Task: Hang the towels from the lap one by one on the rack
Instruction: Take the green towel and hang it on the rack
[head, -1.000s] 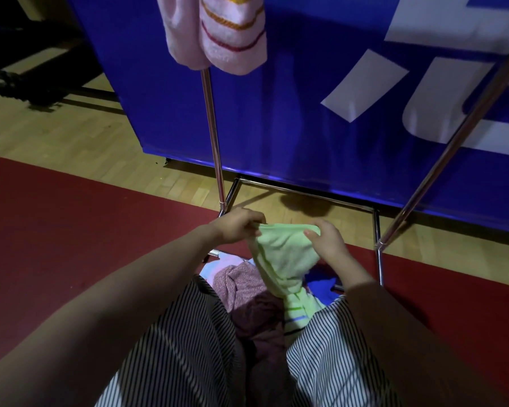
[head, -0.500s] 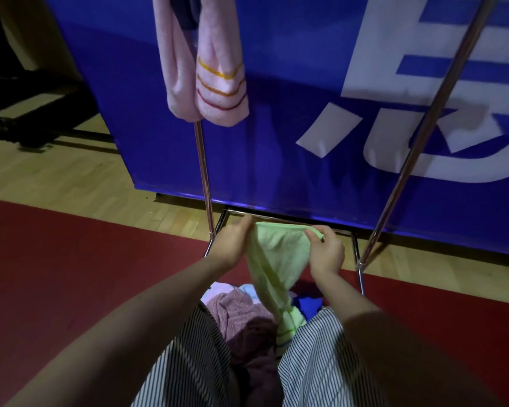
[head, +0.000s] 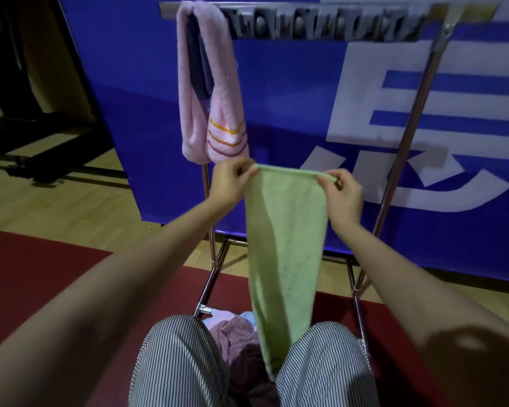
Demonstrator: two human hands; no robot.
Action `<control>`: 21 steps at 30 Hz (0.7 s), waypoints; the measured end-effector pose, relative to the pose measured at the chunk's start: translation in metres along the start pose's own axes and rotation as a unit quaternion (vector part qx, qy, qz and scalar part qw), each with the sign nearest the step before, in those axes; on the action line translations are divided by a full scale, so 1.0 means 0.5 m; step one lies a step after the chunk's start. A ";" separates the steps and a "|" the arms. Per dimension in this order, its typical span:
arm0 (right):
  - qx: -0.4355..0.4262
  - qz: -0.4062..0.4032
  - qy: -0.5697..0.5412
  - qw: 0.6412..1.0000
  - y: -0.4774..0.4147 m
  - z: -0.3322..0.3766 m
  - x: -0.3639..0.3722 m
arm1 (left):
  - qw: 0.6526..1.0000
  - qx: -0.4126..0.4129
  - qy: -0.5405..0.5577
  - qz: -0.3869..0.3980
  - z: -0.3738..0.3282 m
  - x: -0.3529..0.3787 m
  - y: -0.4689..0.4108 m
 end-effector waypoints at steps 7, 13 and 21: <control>0.041 0.076 0.032 0.996 -0.025 0.008 0.001 | 0.993 0.004 -0.047 0.109 -0.017 -0.025 -0.038; 0.022 0.047 0.028 0.998 -0.046 0.076 0.011 | 0.997 0.001 -0.065 0.038 -0.024 -0.044 -0.072; 0.073 0.088 0.195 0.974 -0.043 0.112 0.034 | 0.982 -0.070 -0.170 0.034 -0.042 -0.015 -0.054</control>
Point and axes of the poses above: each hand's wrist, its own y-axis away from the middle knuckle, its own x-axis out of the palm, z = x × y, the point moved 3 cm from there along -y, towards the middle knuckle, and after that the axes turned 14 degrees about -z, right-handed, at the moved point
